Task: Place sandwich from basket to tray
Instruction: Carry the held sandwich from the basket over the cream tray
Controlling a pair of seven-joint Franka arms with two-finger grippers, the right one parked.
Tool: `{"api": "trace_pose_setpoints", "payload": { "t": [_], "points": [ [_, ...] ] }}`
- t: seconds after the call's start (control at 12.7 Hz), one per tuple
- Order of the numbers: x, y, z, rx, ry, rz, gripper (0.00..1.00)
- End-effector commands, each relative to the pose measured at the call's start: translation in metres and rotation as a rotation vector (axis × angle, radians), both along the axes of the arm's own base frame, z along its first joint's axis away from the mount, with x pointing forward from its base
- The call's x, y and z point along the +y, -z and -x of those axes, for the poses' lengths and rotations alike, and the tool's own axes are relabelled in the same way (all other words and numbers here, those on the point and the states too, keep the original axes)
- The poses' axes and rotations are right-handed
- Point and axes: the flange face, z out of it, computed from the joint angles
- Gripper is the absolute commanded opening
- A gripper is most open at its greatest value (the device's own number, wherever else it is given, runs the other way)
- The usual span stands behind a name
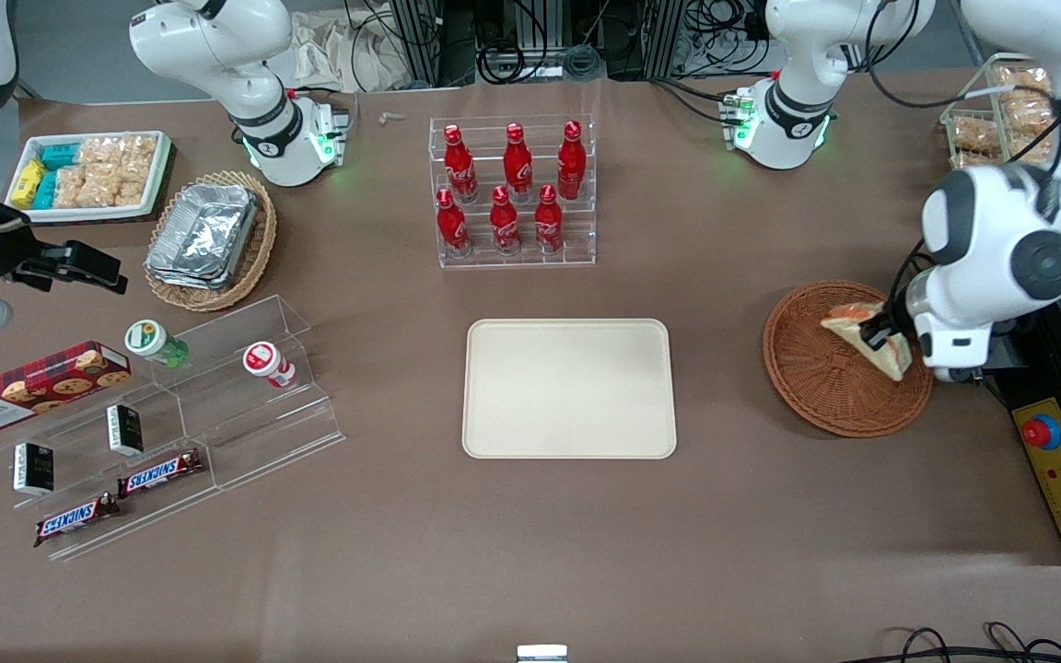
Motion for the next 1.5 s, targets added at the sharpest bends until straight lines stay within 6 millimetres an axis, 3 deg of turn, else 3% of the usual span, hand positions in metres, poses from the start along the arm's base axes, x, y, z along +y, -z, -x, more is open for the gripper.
{"api": "trace_pose_setpoints", "payload": {
  "t": [0.0, 0.16, 0.39, 0.55, 0.87, 1.02, 1.18, 1.34, 1.42],
  "points": [
    [-0.042, -0.059, -0.011, 0.017, 0.088, -0.016, 0.00],
    [-0.062, -0.084, -0.015, 0.016, 0.185, 0.007, 0.00],
    [-0.121, -0.094, -0.023, -0.015, 0.424, 0.059, 0.00],
    [-0.170, -0.084, -0.024, -0.029, 0.527, 0.078, 0.00],
    [-0.243, -0.060, -0.013, -0.045, 0.662, 0.107, 0.00],
    [-0.268, -0.053, -0.018, -0.059, 0.697, 0.133, 0.00],
    [-0.275, -0.043, -0.028, -0.073, 0.701, 0.153, 0.00],
    [-0.282, -0.018, -0.039, -0.058, 0.729, 0.179, 0.00],
    [-0.295, -0.004, -0.040, -0.050, 0.749, 0.190, 0.00]
  ]
}}
